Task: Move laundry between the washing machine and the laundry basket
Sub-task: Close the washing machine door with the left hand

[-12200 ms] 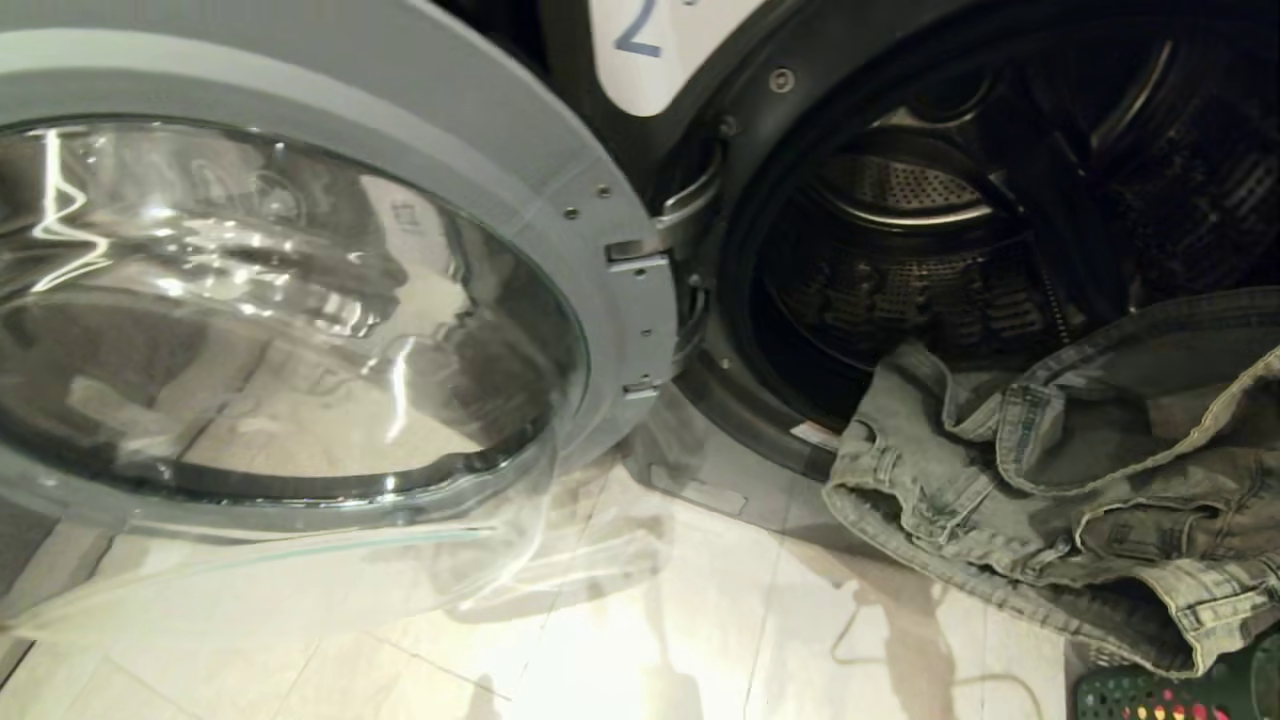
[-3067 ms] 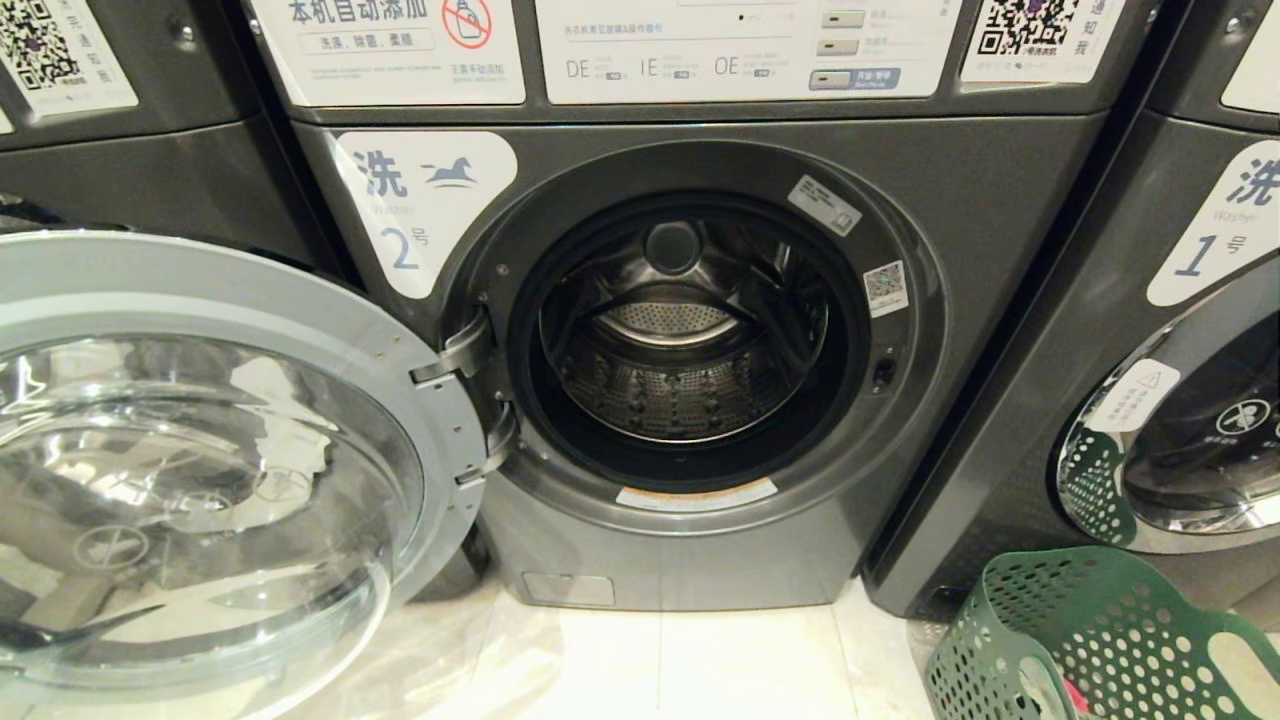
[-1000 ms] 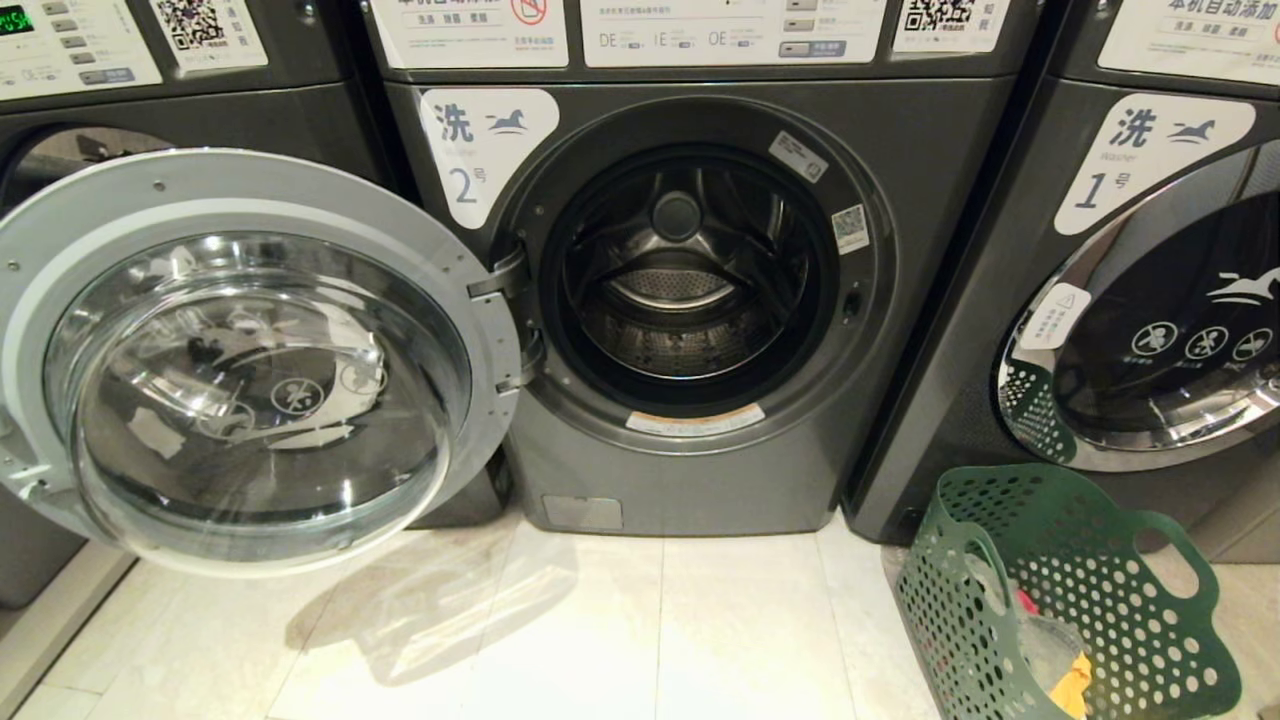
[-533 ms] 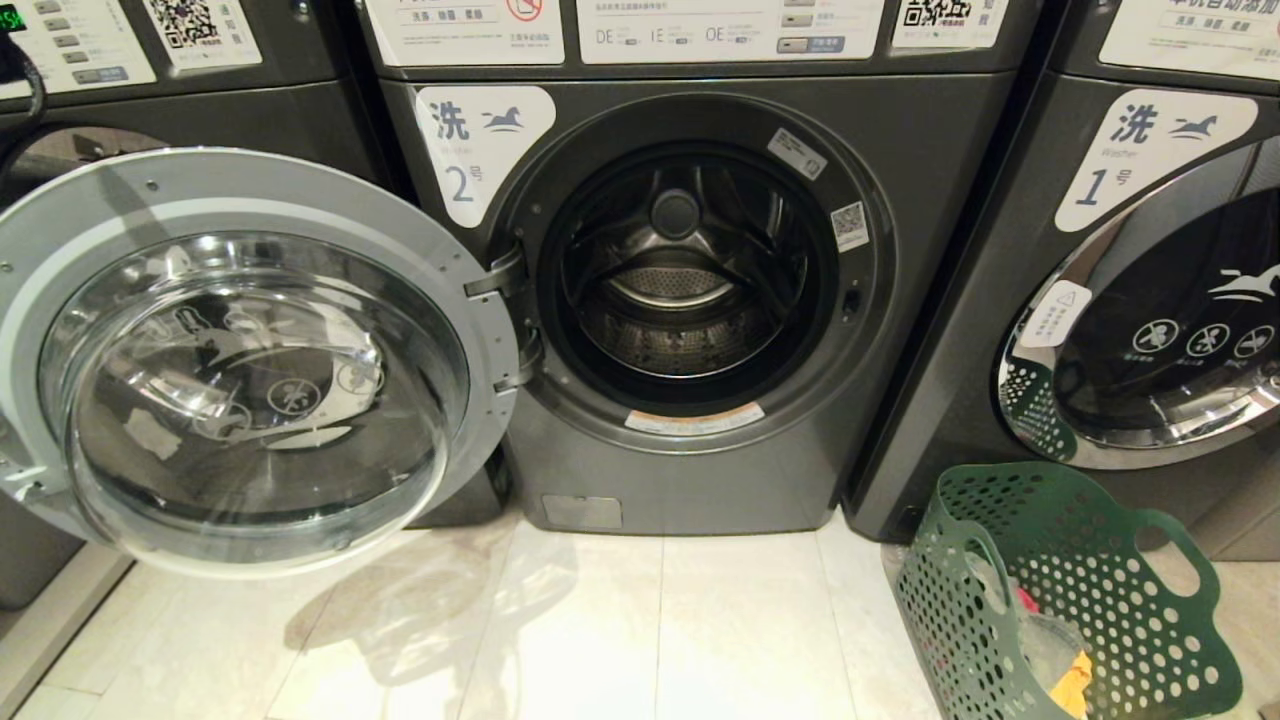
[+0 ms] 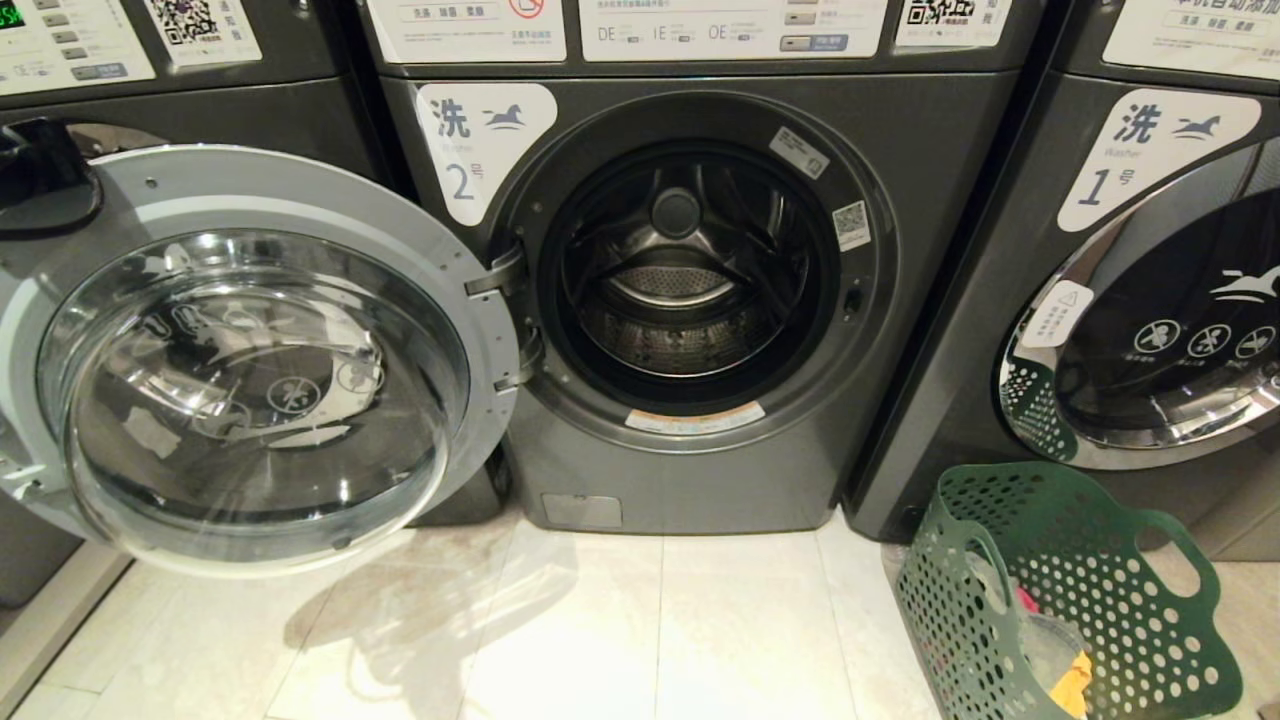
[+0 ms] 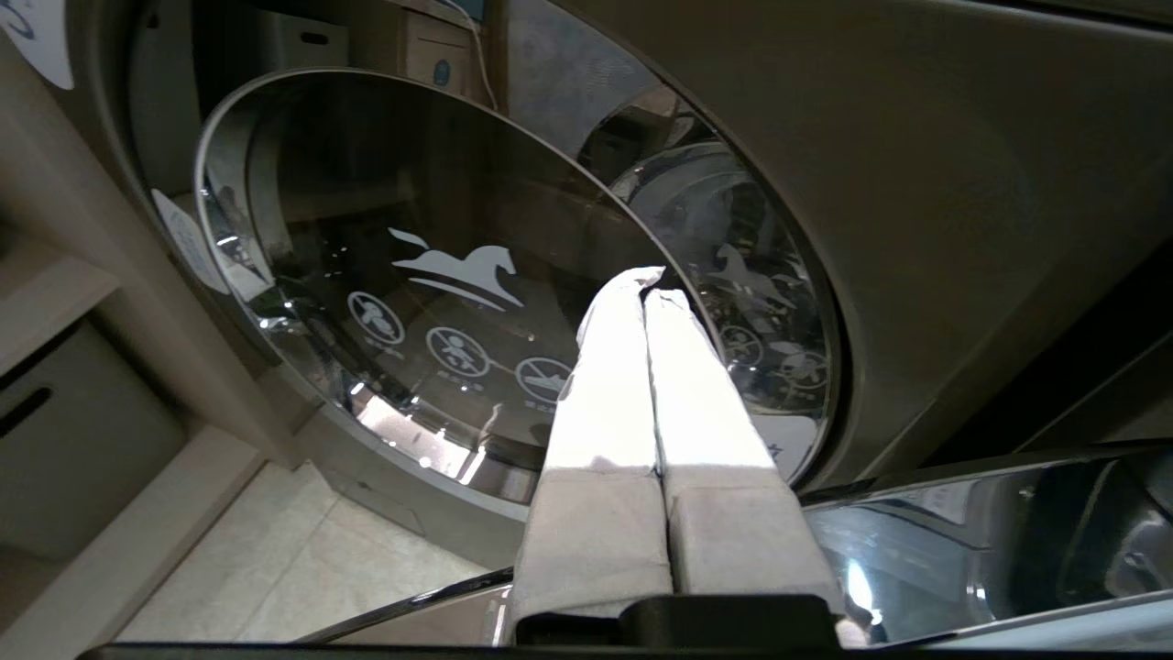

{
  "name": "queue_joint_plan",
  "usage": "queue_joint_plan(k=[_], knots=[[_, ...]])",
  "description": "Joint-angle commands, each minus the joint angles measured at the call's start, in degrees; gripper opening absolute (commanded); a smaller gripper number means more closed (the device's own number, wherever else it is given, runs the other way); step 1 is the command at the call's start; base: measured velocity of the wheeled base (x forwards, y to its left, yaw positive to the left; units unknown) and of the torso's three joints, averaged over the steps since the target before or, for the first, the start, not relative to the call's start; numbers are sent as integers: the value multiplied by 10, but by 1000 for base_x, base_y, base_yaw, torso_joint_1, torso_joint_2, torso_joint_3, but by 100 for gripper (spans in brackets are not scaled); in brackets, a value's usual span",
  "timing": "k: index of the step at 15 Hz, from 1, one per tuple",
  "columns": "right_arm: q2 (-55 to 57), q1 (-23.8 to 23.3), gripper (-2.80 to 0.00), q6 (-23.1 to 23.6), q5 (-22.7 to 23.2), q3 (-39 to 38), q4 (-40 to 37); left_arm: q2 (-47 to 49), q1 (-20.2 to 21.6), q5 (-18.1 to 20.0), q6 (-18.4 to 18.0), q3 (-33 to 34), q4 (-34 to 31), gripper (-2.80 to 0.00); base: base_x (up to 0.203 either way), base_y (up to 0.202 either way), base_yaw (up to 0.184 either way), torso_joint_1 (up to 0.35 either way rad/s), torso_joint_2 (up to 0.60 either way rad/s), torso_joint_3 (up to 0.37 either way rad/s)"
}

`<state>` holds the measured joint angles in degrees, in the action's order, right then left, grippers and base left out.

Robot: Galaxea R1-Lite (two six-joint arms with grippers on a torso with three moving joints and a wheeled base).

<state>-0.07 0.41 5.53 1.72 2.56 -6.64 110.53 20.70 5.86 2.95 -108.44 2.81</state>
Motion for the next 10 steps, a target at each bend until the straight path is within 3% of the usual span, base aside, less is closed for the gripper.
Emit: queue_joint_plan(k=[1,4,10], knots=[[1,0,-280,1,1,0,0,-1,1,9,8,1,-25,-280,0,0,0,0,0,0],[1,0,-280,3,1,0,0,-36,-4,38,17,2,-100,-280,0,0,0,0,0,0],[1,0,-280,4,4,1,0,-162,-42,101,19,2,-327,-280,0,0,0,0,0,0]])
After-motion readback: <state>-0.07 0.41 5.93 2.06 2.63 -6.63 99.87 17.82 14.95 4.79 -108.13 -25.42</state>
